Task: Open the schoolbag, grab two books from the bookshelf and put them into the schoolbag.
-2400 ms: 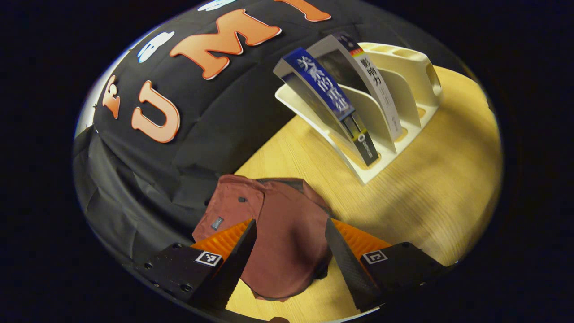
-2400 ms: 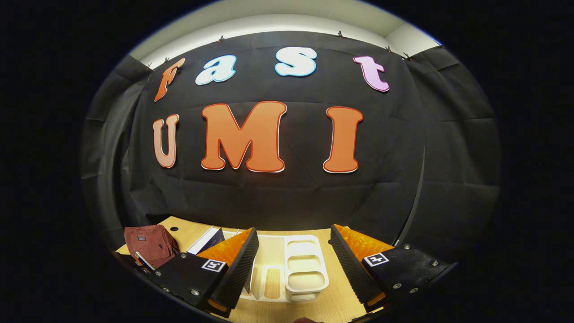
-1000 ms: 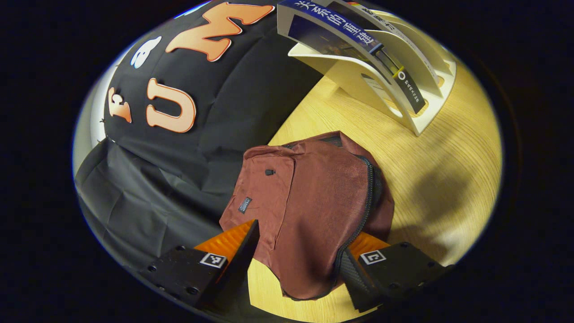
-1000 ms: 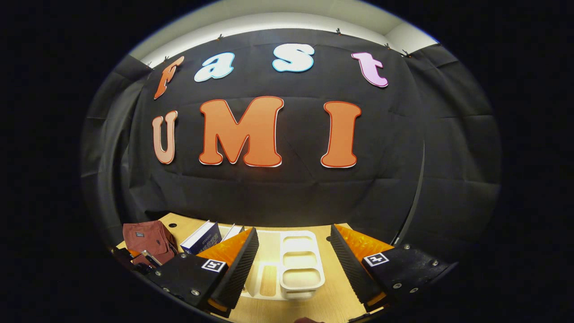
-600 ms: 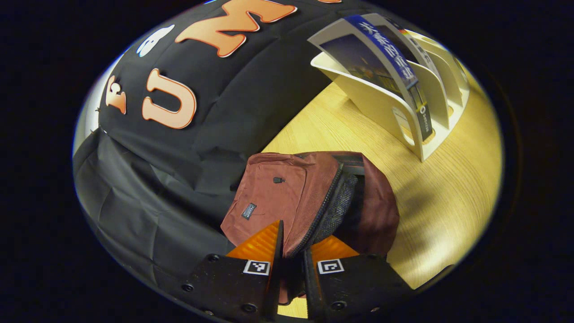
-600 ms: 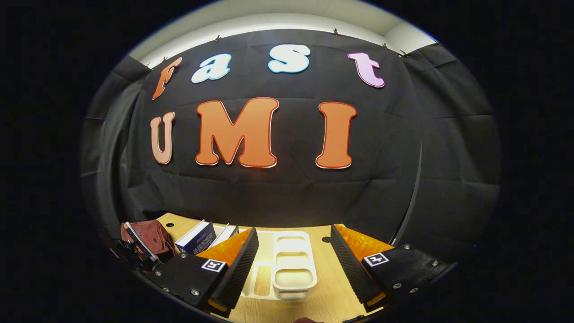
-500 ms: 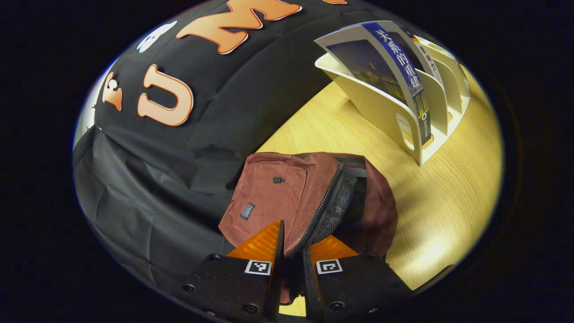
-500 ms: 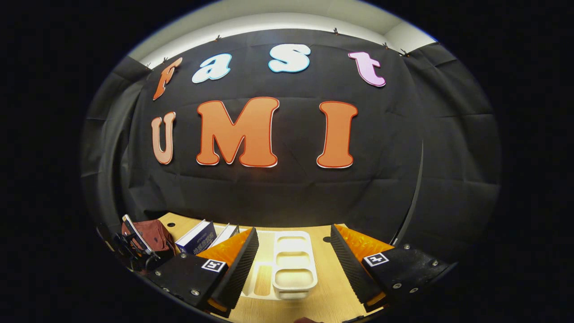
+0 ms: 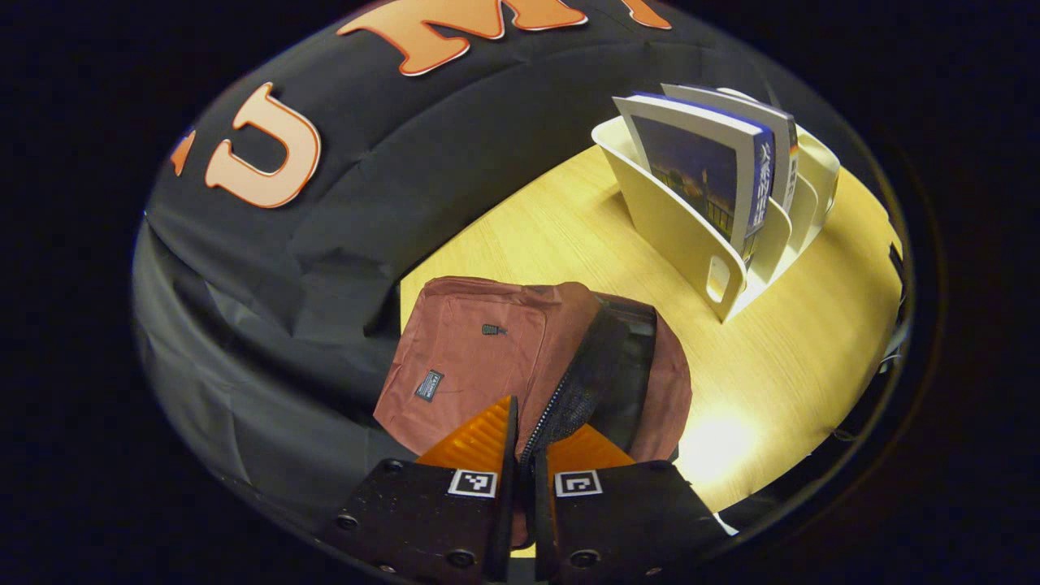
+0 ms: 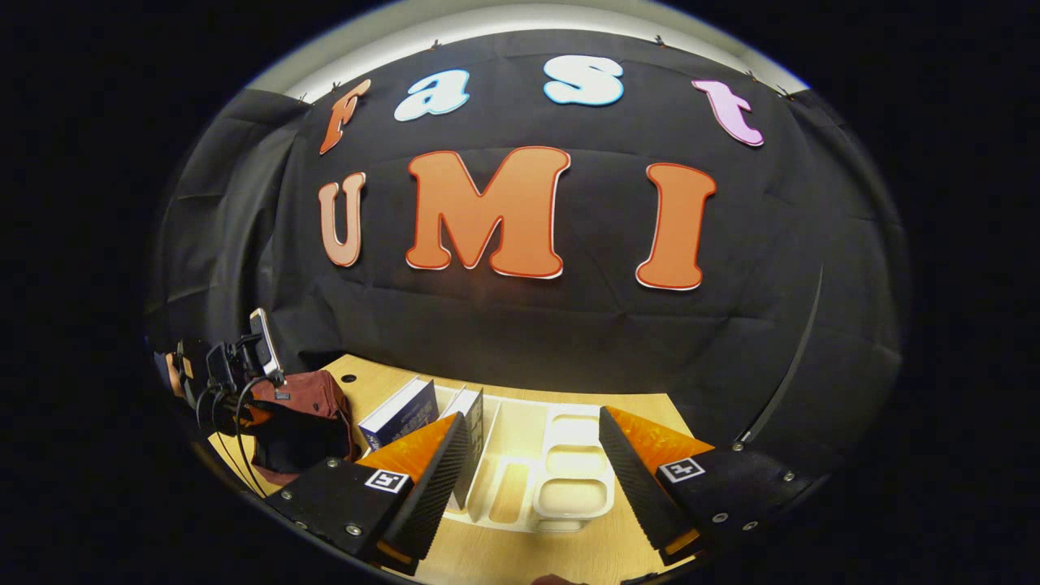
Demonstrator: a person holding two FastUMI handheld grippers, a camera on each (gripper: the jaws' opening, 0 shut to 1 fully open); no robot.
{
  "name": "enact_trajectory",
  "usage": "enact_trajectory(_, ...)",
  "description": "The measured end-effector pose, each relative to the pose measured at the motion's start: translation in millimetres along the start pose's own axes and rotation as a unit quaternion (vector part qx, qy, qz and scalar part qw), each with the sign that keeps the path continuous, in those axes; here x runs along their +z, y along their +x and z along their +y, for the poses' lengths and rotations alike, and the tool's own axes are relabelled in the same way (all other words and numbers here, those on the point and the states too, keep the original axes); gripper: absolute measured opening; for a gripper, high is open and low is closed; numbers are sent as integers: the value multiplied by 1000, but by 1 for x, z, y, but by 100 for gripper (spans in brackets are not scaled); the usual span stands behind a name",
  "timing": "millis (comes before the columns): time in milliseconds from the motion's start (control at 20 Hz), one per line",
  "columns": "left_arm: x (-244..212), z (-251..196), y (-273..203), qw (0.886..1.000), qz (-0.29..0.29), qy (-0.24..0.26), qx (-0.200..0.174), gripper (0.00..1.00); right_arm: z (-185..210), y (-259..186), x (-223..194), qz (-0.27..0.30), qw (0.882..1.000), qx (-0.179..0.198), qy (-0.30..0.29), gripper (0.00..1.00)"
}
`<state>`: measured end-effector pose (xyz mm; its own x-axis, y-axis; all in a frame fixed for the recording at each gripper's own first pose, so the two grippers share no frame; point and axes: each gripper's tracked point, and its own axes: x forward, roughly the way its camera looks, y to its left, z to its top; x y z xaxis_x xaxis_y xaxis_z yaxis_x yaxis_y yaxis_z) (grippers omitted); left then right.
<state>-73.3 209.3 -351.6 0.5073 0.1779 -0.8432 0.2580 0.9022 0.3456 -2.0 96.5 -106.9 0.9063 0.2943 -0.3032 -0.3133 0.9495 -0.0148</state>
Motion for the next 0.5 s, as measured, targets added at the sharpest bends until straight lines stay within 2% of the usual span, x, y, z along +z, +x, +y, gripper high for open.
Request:
enact_trajectory(250,10,32,-6,996,-10,7,-90,10,63,17,4,51,998,-19,11,95)
enact_trajectory(400,15,47,-9,990,-9,13,-139,10,107,32,2,96,995,-17,15,96)
enact_trajectory(450,16,50,-8,987,-6,12,-157,13,121,37,1,114,993,-12,21,96)
enact_trajectory(500,17,54,-10,985,-4,12,-171,6,134,43,0,131,991,-3,27,96)
